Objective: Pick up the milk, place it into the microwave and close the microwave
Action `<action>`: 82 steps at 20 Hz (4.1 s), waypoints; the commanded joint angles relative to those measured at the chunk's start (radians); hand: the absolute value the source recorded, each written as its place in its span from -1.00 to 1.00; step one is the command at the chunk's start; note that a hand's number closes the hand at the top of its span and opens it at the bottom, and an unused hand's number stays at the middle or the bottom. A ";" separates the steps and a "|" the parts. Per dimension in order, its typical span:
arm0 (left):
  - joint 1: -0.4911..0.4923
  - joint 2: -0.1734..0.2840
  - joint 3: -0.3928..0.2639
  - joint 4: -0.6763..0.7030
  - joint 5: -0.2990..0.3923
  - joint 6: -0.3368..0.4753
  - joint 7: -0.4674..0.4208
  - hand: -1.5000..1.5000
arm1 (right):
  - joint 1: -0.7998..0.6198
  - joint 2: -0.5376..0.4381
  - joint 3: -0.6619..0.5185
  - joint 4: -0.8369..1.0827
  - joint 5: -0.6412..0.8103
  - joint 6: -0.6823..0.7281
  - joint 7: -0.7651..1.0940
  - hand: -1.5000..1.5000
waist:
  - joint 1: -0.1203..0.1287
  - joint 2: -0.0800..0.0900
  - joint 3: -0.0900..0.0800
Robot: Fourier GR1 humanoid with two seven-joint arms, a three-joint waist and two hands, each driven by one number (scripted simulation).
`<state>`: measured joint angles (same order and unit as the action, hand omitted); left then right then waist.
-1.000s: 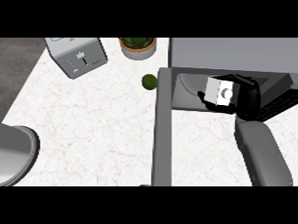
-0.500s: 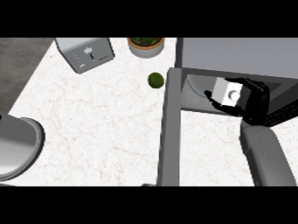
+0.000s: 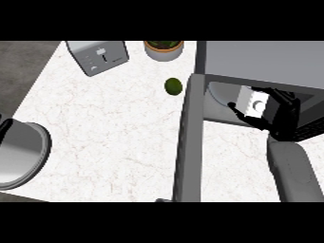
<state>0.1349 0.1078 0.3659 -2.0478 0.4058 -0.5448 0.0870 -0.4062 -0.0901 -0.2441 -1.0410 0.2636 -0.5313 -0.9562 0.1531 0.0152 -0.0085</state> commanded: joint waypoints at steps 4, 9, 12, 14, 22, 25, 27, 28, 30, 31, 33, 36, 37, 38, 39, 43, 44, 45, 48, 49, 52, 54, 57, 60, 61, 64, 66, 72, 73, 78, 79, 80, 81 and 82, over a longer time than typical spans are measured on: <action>-0.023 -0.009 -0.041 0.008 -0.020 -0.009 0.003 -1.00 | -0.122 0.028 -0.018 0.174 -0.011 0.015 0.224 -1.00 | 0.063 0.057 0.008; -0.038 -0.012 -0.066 0.003 -0.042 -0.009 0.007 -1.00 | -0.118 0.024 -0.031 0.174 -0.028 0.030 0.238 -1.00 | 0.055 0.051 0.009; -0.038 -0.026 -0.078 0.004 -0.059 0.000 0.005 -1.00 | -0.113 0.032 -0.032 0.182 -0.024 0.028 0.242 -1.00 | 0.054 0.049 0.008; -0.038 -0.036 -0.093 0.007 -0.066 0.002 0.010 -1.00 | -0.115 0.038 -0.027 0.188 -0.017 0.030 0.262 -1.00 | 0.047 0.045 0.007; -0.023 -0.058 -0.122 -0.003 -0.104 0.010 0.010 -1.00 | -0.143 0.009 -0.050 0.249 -0.013 0.056 0.266 -1.00 | 0.029 0.037 0.009; -0.043 -0.066 -0.135 0.010 -0.110 0.015 0.010 -1.00 | -0.167 -0.008 -0.038 0.276 -0.009 0.107 0.280 -1.00 | 0.002 0.034 0.009; -0.056 -0.074 -0.151 -0.006 -0.120 0.024 0.014 -1.00 | -0.182 0.002 -0.030 0.297 -0.005 0.116 0.282 -1.00 | 0.003 0.033 0.010; -0.042 -0.082 -0.147 0.000 -0.126 0.023 -0.001 -1.00 | -0.188 -0.005 -0.046 0.301 -0.021 0.124 0.279 -1.00 | 0.003 0.033 0.009; -0.042 -0.081 -0.143 -0.001 -0.129 0.032 0.008 -1.00 | -0.201 0.012 -0.043 0.323 -0.029 0.136 0.283 -1.00 | -0.008 0.027 0.010; -0.044 -0.076 -0.144 -0.001 -0.127 0.029 0.013 -1.00 | -0.215 -0.010 -0.047 0.325 -0.031 0.152 0.290 -1.00 | -0.012 0.026 0.010; -0.041 -0.091 -0.161 0.007 -0.160 0.032 -0.001 -1.00 | -0.218 0.001 -0.049 0.343 -0.033 0.147 0.290 -1.00 | -0.026 0.026 0.009; -0.031 -0.100 -0.173 0.008 -0.161 0.033 0.004 -1.00 | -0.229 0.023 -0.052 0.370 -0.045 0.156 0.295 -1.00 | -0.043 0.018 0.010; -0.041 -0.103 -0.183 -0.008 -0.177 0.043 0.009 -1.00 | -0.232 0.006 -0.063 0.398 -0.051 0.169 0.291 -1.00 | -0.045 0.021 0.012; -0.041 -0.099 -0.182 0.021 -0.175 0.028 -0.005 -1.00 | -0.277 -0.006 -0.068 0.441 -0.055 0.187 0.324 -1.00 | -0.054 0.020 0.011; -0.030 -0.092 -0.173 0.023 -0.162 0.017 -0.011 -1.00 | -0.343 -0.001 -0.066 0.480 -0.045 0.166 0.381 -1.00 | -0.061 0.012 0.010; 0.011 -0.100 -0.215 0.031 -0.197 0.007 -0.020 -1.00 | -0.418 -0.052 -0.110 0.621 -0.099 0.297 0.332 -1.00 | -0.085 0.007 0.011; 0.001 -0.107 -0.229 0.056 -0.204 0.003 -0.045 -1.00 | -0.400 0.000 -0.107 0.657 -0.096 0.269 0.271 -1.00 | -0.091 0.007 0.011; -0.051 -0.087 -0.204 0.074 -0.182 0.011 -0.021 -1.00 | -0.423 -0.022 -0.121 0.679 -0.113 0.313 0.271 -1.00 | -0.098 0.008 0.011; -0.071 -0.088 -0.234 0.132 -0.224 -0.006 -0.050 -1.00 | -0.407 0.000 -0.140 0.713 -0.136 0.339 0.202 -1.00 | -0.118 0.002 0.010; -0.020 -0.107 -0.295 0.072 -0.222 -0.004 -0.025 -1.00 | -0.397 0.026 -0.133 0.709 -0.135 0.322 0.201 -1.00 | -0.123 -0.004 0.010; -0.032 -0.106 -0.335 0.165 -0.322 -0.048 -0.103 -1.00 | -0.352 0.037 -0.120 0.687 -0.142 0.367 0.173 -1.00 | -0.143 -0.011 0.009; -0.084 -0.071 -0.320 0.164 -0.271 -0.059 -0.050 1.00 | -0.331 0.062 -0.119 0.689 -0.146 0.339 0.133 -1.00 | -0.143 -0.011 0.009; -0.072 -0.063 -0.353 0.209 -0.319 -0.095 -0.100 1.00 | -0.216 0.047 -0.098 0.629 -0.153 0.424 0.083 -1.00 | -0.162 -0.018 0.008; -0.083 -0.106 -0.448 0.284 -0.496 -0.026 -0.210 1.00 | -0.176 0.042 -0.061 0.532 -0.151 0.449 0.135 -1.00 | -0.176 -0.022 0.007; -0.089 -0.075 -0.404 0.285 -0.430 -0.079 -0.198 1.00 | -0.118 0.039 -0.046 0.489 -0.155 0.471 0.119 -1.00 | -0.167 -0.020 0.008; -0.135 -0.107 -0.470 0.350 -0.464 -0.004 -0.163 1.00 | -0.014 0.089 0.039 0.333 -0.160 0.451 0.188 -1.00 | -0.189 -0.027 0.006; -0.209 -0.104 -0.438 0.337 -0.496 0.014 -0.119 1.00 | 0.084 0.089 0.108 0.262 -0.210 0.430 0.182 -1.00 | -0.178 -0.024 0.007; -0.216 -0.098 -0.588 0.508 -0.646 -0.016 -0.220 1.00 | 0.289 0.070 0.144 -0.035 -0.175 0.494 0.277 -1.00 | -0.187 -0.022 0.007; -0.207 -0.107 -0.619 0.490 -0.619 -0.001 -0.189 1.00 | 0.366 0.074 0.169 -0.112 -0.182 0.531 0.283 -1.00 | -0.195 -0.025 0.006; -0.252 -0.108 -0.738 0.607 -0.621 0.076 -0.245 1.00 | 0.537 0.053 0.206 -0.437 -0.197 0.530 0.403 -1.00 | -0.180 -0.019 0.007; -0.195 -0.108 -0.743 0.626 -0.628 0.057 -0.292 1.00 | 0.546 0.069 0.224 -0.514 -0.203 0.524 0.462 -1.00 | -0.180 -0.020 0.006; -0.220 -0.108 -0.828 0.625 -0.602 0.103 -0.238 1.00 | 0.604 0.052 0.214 -0.528 -0.219 0.551 0.409 -1.00 | -0.189 -0.020 0.007; -0.255 -0.108 -0.840 0.710 -0.644 0.131 -0.314 1.00 | 0.607 0.035 0.215 -0.590 -0.226 0.559 0.483 -1.00 | -0.195 -0.019 0.006; -0.306 -0.108 -0.835 0.761 -0.634 0.125 -0.351 1.00 | 0.610 0.017 0.180 -0.601 -0.259 0.572 0.478 -1.00 | -0.184 -0.016 0.007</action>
<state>-0.1110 0.0043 -0.3805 -1.4181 -0.2169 -0.4650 -0.1938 0.1191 -0.0456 -0.0530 -1.4838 0.0466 0.0117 -0.5406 -0.0320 -0.0051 -0.0017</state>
